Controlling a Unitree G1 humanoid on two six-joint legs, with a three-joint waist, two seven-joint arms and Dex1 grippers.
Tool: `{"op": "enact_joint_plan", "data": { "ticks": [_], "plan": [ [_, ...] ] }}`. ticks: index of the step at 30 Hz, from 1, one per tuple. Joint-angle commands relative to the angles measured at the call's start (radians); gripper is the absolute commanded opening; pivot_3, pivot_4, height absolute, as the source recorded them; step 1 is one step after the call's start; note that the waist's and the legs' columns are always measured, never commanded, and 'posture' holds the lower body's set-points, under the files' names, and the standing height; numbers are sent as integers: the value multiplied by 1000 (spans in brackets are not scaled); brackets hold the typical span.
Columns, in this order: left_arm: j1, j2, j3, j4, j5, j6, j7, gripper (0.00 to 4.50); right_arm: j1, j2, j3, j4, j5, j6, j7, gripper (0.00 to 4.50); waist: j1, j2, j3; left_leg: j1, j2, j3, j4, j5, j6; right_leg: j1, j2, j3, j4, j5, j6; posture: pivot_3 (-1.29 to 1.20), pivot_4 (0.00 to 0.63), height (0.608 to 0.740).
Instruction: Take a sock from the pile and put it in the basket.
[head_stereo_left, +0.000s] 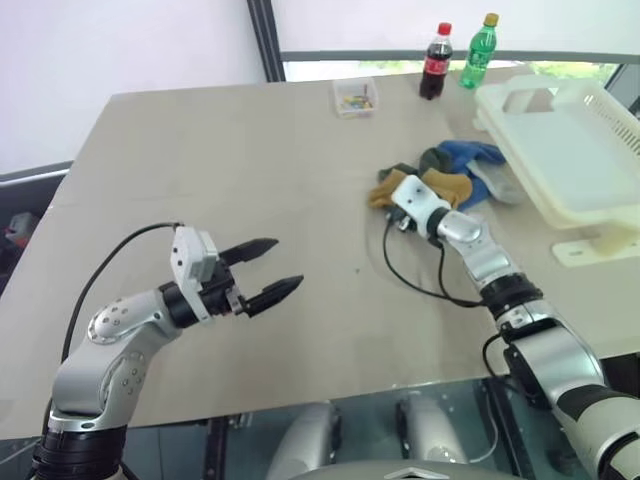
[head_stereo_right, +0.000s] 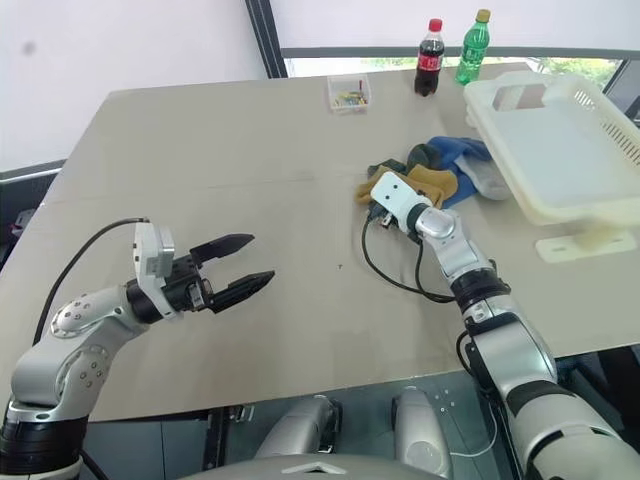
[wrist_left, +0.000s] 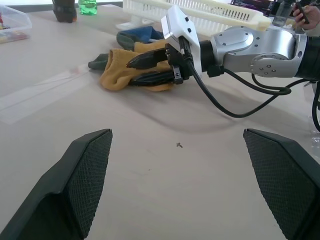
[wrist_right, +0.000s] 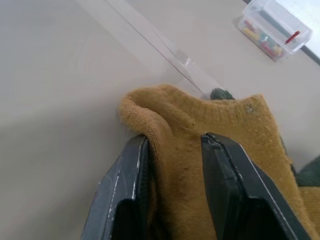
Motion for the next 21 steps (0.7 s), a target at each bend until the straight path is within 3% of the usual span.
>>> {"op": "enact_joint_plan", "data": {
  "ticks": [1, 14, 17, 19, 21],
  "plan": [
    [-3, 3, 6, -13, 5, -16, -2, 4500, 1, 20, -18, -78, 38, 40, 34, 1750, 0, 0, 0, 0, 0, 0, 0, 0, 0, 0, 0, 0, 0, 0, 0, 0, 150, 740],
    [-10, -3, 1, -38, -1, -1, 23, 4500, -28, 27, -41, -30, 51, 139, 27, 1750, 1, 0, 0, 0, 0, 0, 0, 0, 0, 0, 0, 0, 0, 0, 0, 0, 150, 740],
    [-6, -4, 4, -44, -4, 1, 28, 4500, -36, 37, -57, -43, 71, 149, 30, 986, 1, 0, 0, 0, 0, 0, 0, 0, 0, 0, 0, 0, 0, 0, 0, 0, 150, 740],
    [-3, -6, 6, -49, -10, 4, 33, 4500, -38, 41, -60, -56, 76, 157, 36, 30, 1, 0, 0, 0, 0, 0, 0, 0, 0, 0, 0, 0, 0, 0, 0, 0, 150, 740],
    [-1, -7, 7, -53, -13, 7, 37, 4500, -38, 49, -66, -68, 87, 172, 39, 30, 1, 0, 0, 0, 0, 0, 0, 0, 0, 0, 0, 0, 0, 0, 0, 0, 150, 740]
  ]
}}
